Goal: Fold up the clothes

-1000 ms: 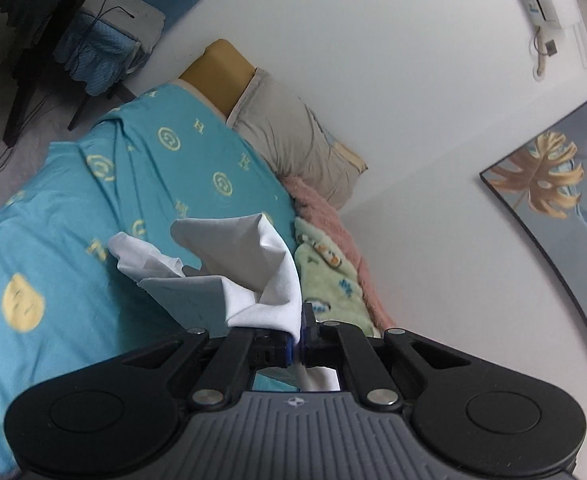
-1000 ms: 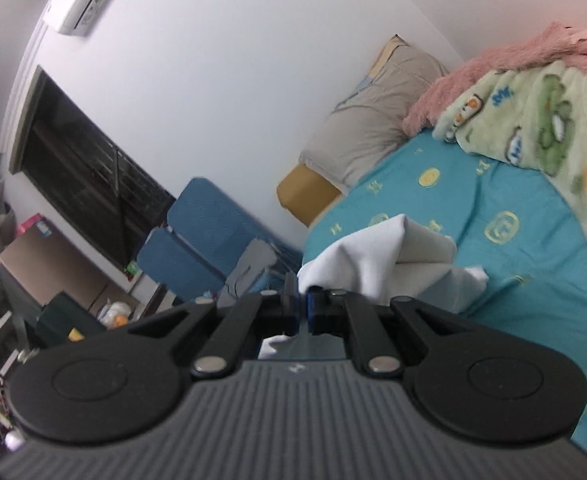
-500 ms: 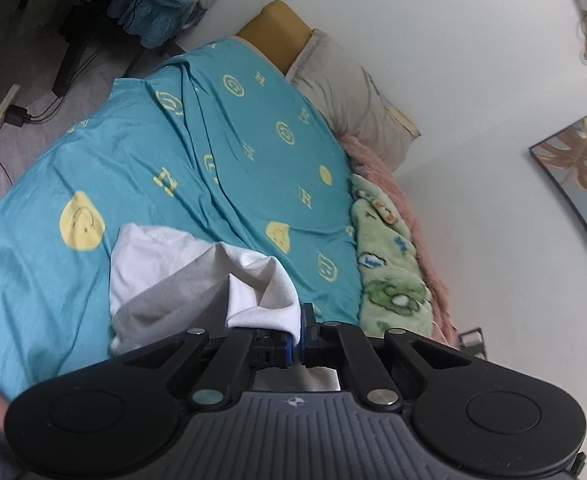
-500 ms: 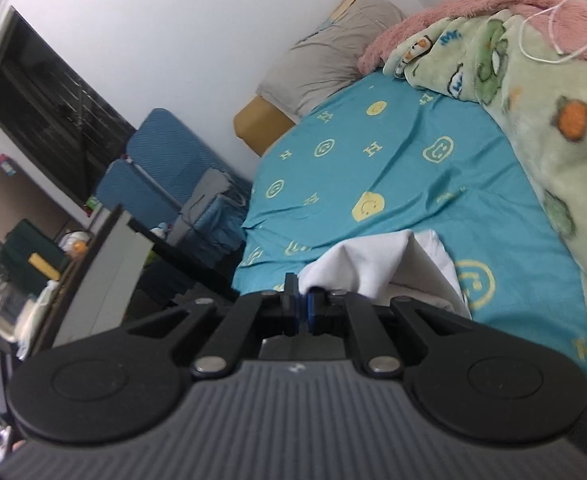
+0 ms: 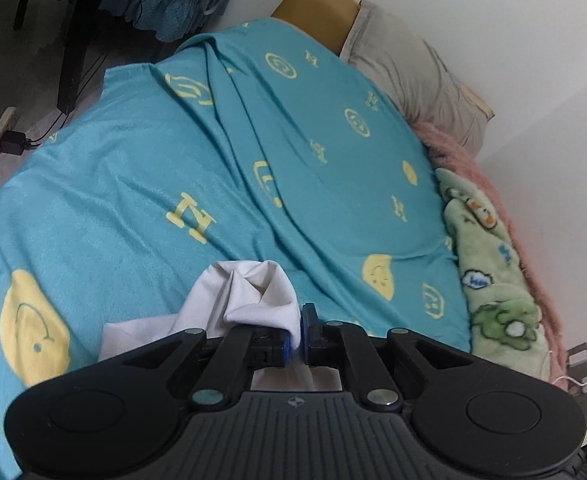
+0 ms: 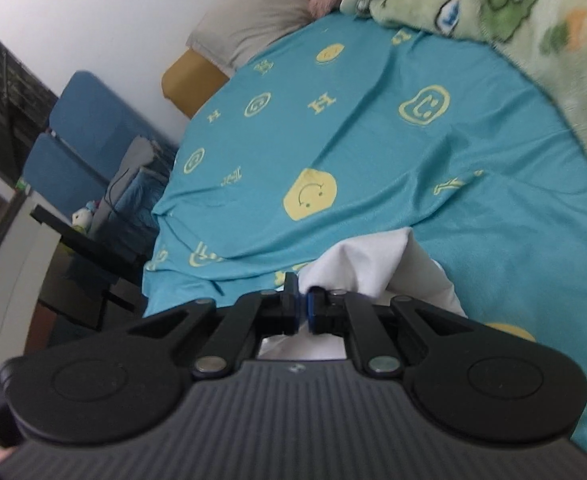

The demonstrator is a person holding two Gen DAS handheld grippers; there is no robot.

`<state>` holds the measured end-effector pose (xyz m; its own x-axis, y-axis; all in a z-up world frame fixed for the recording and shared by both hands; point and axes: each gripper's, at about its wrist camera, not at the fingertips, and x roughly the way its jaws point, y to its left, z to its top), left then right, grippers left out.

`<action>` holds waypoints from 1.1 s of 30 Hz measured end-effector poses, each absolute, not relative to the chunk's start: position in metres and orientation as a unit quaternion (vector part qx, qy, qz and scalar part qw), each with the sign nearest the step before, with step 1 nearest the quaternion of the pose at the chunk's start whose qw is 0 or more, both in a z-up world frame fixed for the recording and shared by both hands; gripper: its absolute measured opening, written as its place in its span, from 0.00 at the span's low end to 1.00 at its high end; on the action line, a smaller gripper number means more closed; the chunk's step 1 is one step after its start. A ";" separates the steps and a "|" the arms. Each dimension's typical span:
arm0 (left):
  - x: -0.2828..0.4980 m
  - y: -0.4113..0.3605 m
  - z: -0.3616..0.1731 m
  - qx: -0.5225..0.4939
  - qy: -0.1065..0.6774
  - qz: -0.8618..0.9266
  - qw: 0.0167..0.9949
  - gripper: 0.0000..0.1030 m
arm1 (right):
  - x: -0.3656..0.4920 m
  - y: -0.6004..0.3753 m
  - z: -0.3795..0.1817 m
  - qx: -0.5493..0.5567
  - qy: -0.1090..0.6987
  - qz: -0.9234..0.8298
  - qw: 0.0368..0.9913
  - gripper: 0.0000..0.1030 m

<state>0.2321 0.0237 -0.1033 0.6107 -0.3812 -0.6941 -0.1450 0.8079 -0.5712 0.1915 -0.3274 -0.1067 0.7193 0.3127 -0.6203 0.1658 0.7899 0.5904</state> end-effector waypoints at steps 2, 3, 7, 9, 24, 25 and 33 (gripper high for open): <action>0.234 0.022 -0.110 -0.296 0.437 -0.072 0.846 0.07 | 0.195 -0.327 -0.111 0.317 0.376 0.045 0.870 0.08; 0.235 0.021 -0.111 -0.292 0.436 -0.074 0.848 0.07 | 0.196 -0.327 -0.113 0.314 0.377 0.045 0.870 0.09; 0.225 0.016 -0.101 -0.268 0.410 -0.105 0.865 0.40 | 0.191 -0.324 -0.105 0.303 0.367 0.053 0.878 0.10; 0.211 0.012 -0.089 -0.244 0.391 -0.126 0.879 0.58 | 0.186 -0.321 -0.098 0.298 0.361 0.062 0.881 0.13; 0.193 -0.037 -0.099 -0.071 0.373 -0.130 0.916 0.81 | 0.187 -0.306 -0.099 0.215 0.322 0.105 0.916 0.68; 0.198 -0.039 -0.105 -0.064 0.382 -0.128 0.913 0.81 | 0.193 -0.304 -0.106 0.202 0.332 0.098 0.916 0.63; 0.209 -0.052 -0.137 -0.011 0.422 -0.122 0.898 0.80 | 0.211 -0.291 -0.144 0.143 0.385 0.082 0.908 0.53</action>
<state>0.2086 -0.0516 -0.1368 0.6143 -0.2283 -0.7553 0.2091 0.9701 -0.1232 0.2108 -0.2909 -0.1441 0.6909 0.2584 -0.6752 -0.0380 0.9456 0.3230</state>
